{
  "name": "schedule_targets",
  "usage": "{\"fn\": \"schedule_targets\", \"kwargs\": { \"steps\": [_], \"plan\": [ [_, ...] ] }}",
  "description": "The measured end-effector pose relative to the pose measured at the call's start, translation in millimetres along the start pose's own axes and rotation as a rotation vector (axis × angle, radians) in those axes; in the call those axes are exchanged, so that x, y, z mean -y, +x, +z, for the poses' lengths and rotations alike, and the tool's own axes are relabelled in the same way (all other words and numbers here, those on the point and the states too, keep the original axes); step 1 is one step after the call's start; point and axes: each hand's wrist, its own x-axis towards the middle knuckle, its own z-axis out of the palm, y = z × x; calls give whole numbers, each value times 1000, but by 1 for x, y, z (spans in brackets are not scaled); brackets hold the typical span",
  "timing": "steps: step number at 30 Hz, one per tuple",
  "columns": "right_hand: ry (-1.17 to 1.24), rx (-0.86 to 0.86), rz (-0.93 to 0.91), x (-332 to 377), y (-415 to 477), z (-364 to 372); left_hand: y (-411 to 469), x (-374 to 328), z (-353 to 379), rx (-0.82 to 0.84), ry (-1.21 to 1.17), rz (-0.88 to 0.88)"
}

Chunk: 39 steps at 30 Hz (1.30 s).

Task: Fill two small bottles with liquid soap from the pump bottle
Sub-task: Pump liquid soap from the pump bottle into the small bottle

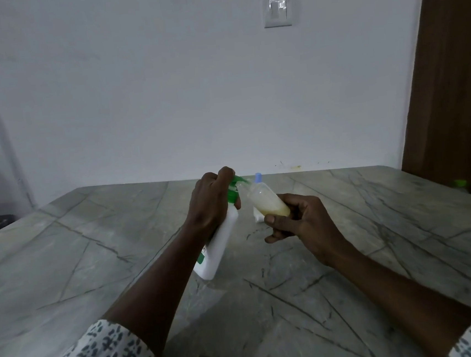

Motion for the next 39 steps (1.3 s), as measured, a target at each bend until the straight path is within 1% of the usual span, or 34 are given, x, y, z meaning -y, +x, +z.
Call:
{"fn": "schedule_targets", "kwargs": {
  "steps": [2, 8, 12, 25, 28, 31, 39],
  "plan": [
    [-3, 9, 3, 0, 0, 1, 1, 1, 0, -2, 9, 8],
    [-14, -7, -6, 1, 0, 0, 3, 9, 3, -14, -43, -55],
    [-7, -17, -12, 1, 1, -1, 4, 6, 4, -9, -22, -74],
    [-11, 9, 1, 0, 0, 1, 3, 4, 1, -28, -38, -48],
    [-2, -2, -9, 0, -1, 1, 2, 8, 3, -28, 39, -40],
    [19, -21, -16, 1, -1, 0, 1, 6, 4, -18, -32, -77],
    [12, -18, -10, 0, 1, 0, 0, 0, 3, -14, -44, -93]
  ]
}}
